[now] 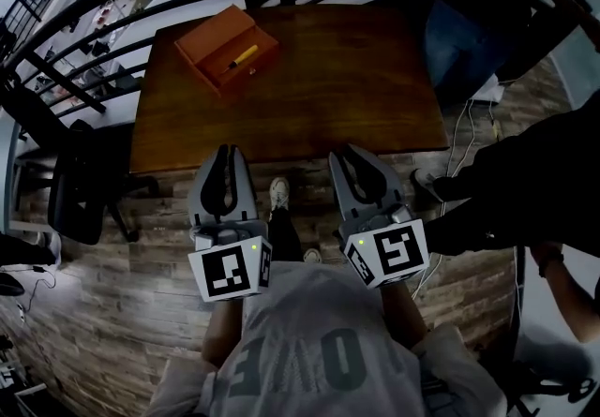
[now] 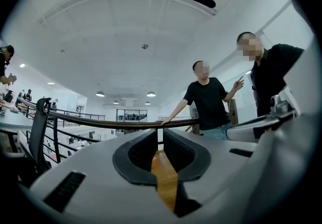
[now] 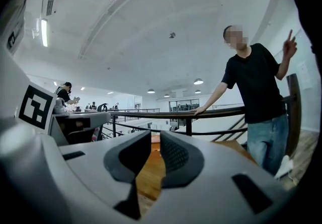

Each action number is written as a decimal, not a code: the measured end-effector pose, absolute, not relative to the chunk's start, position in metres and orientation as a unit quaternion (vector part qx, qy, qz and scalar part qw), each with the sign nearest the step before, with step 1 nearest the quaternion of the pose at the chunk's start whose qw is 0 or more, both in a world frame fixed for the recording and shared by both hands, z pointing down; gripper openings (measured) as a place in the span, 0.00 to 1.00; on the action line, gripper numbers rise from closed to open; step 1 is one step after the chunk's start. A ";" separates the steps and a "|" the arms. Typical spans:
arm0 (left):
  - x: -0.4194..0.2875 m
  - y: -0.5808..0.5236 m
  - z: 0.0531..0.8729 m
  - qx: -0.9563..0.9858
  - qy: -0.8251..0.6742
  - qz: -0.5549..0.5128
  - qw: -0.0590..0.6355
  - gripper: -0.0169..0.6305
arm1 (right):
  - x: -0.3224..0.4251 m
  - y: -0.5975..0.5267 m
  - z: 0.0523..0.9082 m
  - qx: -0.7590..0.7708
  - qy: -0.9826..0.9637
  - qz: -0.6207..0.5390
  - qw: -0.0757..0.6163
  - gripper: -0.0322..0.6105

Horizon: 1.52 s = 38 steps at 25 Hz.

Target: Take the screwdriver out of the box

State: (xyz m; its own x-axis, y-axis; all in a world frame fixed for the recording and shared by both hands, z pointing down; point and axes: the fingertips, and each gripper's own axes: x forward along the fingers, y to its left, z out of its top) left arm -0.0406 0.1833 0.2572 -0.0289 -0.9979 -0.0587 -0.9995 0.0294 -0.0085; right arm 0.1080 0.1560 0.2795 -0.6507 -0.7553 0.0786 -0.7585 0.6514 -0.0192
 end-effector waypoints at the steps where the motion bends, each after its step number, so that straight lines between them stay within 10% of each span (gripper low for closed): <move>1: -0.044 0.177 0.257 -0.697 0.716 0.019 0.024 0.09 | 0.104 0.150 0.280 0.418 -0.908 0.023 0.031 0.15; 38: -0.139 -0.108 0.258 -0.725 0.688 -0.024 -0.021 0.09 | -0.006 -0.141 0.261 0.407 -0.911 0.025 0.057 0.15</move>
State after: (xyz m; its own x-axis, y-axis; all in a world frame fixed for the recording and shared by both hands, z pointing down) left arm -0.1391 -0.1084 0.2579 0.0517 -0.9967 0.0627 -0.9986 -0.0520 -0.0023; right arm -0.0065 -0.1413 0.2605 -0.6619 -0.7393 0.1237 -0.7450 0.6671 0.0005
